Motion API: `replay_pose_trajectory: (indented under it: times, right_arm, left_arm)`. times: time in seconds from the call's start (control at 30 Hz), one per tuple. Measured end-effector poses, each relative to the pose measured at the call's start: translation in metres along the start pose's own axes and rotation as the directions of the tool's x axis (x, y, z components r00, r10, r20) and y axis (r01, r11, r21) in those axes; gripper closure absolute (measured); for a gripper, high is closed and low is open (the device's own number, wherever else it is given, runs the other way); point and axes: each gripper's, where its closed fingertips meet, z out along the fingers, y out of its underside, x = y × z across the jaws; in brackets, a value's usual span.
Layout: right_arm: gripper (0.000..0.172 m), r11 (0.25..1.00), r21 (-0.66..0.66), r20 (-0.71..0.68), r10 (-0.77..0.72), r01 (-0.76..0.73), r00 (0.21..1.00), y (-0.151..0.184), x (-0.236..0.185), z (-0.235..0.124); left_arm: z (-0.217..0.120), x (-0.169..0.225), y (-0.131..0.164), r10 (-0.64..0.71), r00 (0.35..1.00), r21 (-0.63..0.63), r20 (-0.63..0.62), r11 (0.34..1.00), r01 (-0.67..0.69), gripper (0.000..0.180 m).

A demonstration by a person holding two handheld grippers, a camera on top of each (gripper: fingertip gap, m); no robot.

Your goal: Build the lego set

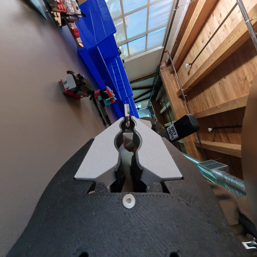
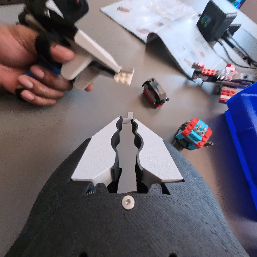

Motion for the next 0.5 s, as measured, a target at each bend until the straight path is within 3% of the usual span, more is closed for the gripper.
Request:
replay_pose_trajectory:
  times: [0.23, 0.5]
  right_arm:
    - [0.158, 0.994, 0.107, -0.013, 0.038, -0.037, 0.999, -0.042, -0.008, -0.007]
    - [0.158, 0.994, 0.104, -0.048, 0.035, -0.029, 0.998, -0.048, -0.012, 0.002]
  left_arm:
    - [0.004, 0.001, 0.014, -0.045, 0.999, 0.017, 0.001, 0.999, 0.045, 0.175]
    - [0.003, 0.002, 0.014, -0.049, 0.999, 0.023, -0.005, 0.999, 0.049, 0.175]
